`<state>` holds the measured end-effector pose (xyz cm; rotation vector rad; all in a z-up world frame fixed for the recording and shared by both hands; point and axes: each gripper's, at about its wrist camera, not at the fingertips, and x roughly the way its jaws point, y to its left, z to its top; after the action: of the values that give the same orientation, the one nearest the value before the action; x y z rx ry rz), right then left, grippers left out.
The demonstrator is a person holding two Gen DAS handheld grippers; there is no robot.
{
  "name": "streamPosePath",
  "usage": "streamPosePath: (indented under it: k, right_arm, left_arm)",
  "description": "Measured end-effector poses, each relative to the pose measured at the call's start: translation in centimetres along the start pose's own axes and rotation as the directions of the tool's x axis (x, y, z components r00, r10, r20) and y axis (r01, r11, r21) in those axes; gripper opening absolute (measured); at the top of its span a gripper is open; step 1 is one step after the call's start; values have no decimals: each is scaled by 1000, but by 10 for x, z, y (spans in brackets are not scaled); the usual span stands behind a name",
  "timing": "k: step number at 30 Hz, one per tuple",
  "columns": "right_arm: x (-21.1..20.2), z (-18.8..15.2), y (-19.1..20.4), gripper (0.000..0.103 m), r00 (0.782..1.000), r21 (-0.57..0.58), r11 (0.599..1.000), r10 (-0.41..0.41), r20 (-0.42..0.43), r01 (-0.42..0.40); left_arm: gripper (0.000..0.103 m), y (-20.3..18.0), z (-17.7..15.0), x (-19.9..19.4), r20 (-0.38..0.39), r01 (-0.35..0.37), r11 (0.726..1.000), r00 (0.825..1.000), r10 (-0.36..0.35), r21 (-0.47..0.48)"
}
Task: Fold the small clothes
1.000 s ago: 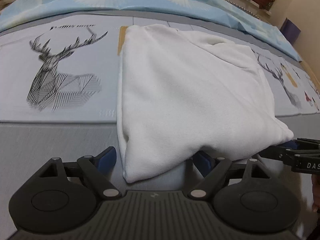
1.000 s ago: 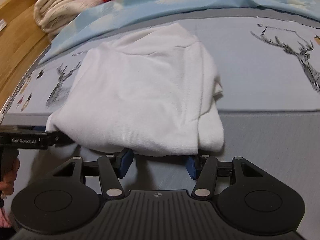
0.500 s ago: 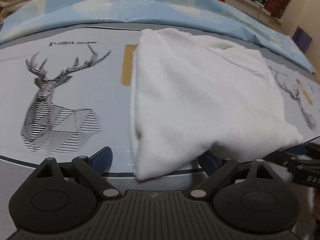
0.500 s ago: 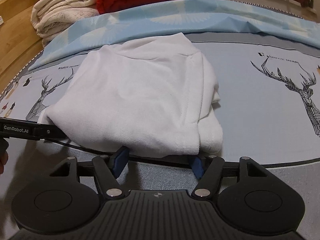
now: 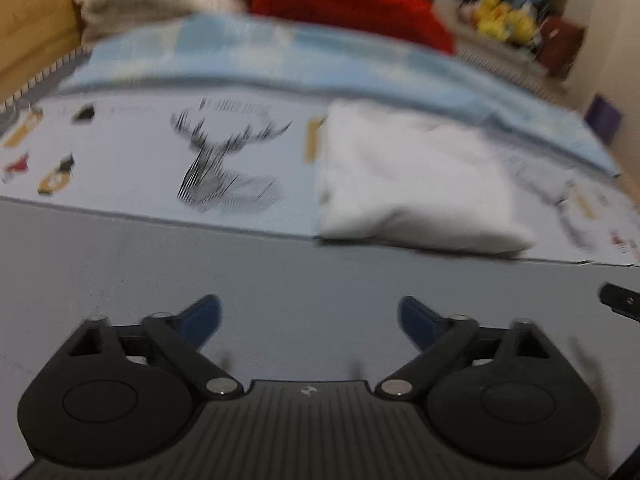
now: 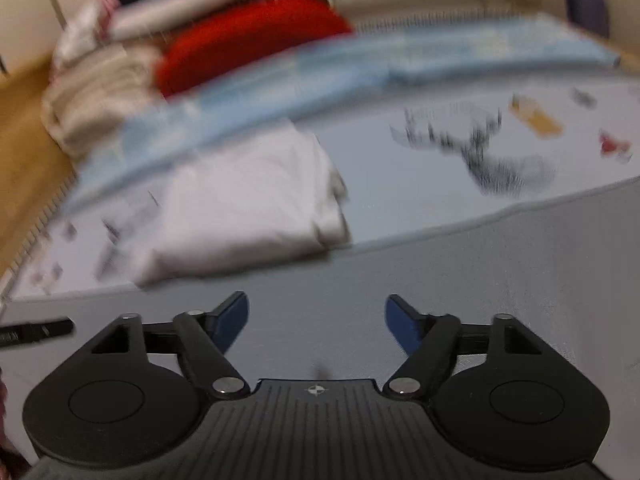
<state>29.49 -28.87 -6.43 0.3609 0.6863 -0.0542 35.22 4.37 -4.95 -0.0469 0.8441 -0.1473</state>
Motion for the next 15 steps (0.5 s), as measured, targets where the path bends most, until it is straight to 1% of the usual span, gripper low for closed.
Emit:
streamPosePath:
  k: [1,2,3,4,6,7,9,11,15]
  right_arm:
    - [-13,-6,8,88,998,-15,1000,-5,60,6]
    - [-25,-13,17,89,992,-35,999,-20,125,25]
    - [-31,-19,24,89,985,-55,998,-31,171,41]
    - [-33,-25,31,89,978,-84,995,-37,206,56]
    - [-27,-30,37,89,977,-148,987,-39,208,70]
    - [-22,-31,39,89,979,-172,982,-40,202,76]
    - [-8,-27,36,89,980,-180,980,-52,193,87]
    - [12,-16,33,89,983,-183,979,-59,172,91]
    - [70,19,33,89,984,-153,979,-114,138,135]
  left_arm:
    - [103,-10,-5,-13,46,-2,1000,999,2,-4]
    - [103,-19,-10,-23,86,-4,1000,996,5,-8]
    - [103,-28,-16,-28,118,-1,1000,993,2,-7]
    - [103,-34,-20,-30,133,4,1000,991,-3,-2]
    - [103,-46,-21,-19,99,-13,1000,995,12,16]
    - [103,-49,-17,-11,88,-25,1000,996,23,18]
    - [103,-45,-2,4,86,-58,998,995,59,-6]
    - [103,-36,23,28,65,-47,998,997,50,-46]
    - [103,-26,63,84,21,-23,995,999,26,-93]
